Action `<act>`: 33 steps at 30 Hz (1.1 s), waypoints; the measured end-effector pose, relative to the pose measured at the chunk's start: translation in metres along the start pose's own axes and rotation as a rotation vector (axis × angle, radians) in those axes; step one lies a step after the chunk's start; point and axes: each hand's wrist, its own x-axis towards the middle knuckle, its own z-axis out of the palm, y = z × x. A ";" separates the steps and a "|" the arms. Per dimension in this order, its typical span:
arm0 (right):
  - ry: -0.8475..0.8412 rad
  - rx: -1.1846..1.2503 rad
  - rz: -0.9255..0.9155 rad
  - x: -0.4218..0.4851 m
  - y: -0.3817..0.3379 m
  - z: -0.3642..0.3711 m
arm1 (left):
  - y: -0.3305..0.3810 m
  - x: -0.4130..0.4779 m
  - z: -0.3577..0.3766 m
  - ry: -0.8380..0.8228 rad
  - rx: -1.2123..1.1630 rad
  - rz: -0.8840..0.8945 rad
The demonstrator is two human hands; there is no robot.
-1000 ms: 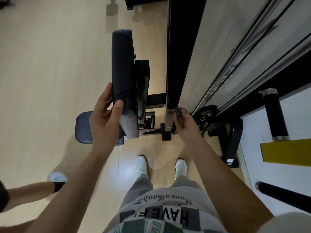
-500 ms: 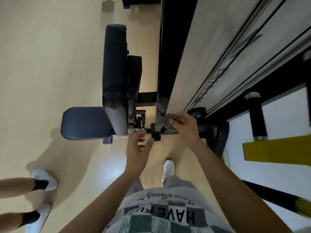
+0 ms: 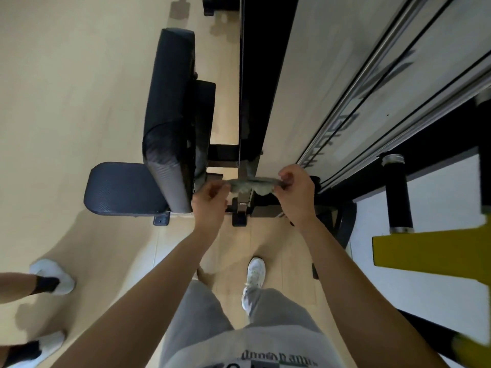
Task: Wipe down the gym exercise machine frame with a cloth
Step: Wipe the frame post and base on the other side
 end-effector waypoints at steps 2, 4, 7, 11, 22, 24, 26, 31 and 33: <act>0.119 -0.027 -0.029 0.012 -0.004 0.009 | 0.007 0.009 0.011 0.070 -0.119 -0.073; 0.136 0.049 0.013 0.021 -0.013 0.018 | 0.014 0.018 0.023 0.092 -0.278 -0.131; 0.090 0.269 0.136 0.029 -0.019 0.035 | 0.013 0.032 0.039 -0.001 -0.434 -0.128; 0.080 0.504 0.242 0.025 -0.012 0.045 | -0.009 0.043 0.048 -0.076 -0.431 -0.050; 0.128 0.355 0.154 0.016 0.069 0.118 | -0.111 0.090 0.066 -0.067 -0.186 0.120; 0.143 0.344 0.163 0.011 0.101 0.143 | -0.145 0.100 0.075 -0.051 -0.180 0.129; 0.150 0.339 0.157 0.007 0.138 0.171 | -0.180 0.112 0.083 -0.053 -0.151 0.168; 0.203 0.351 0.095 -0.009 0.227 0.238 | -0.277 0.143 0.105 -0.037 -0.134 0.305; 0.253 0.351 0.054 -0.014 0.255 0.265 | -0.313 0.156 0.113 -0.028 -0.115 0.391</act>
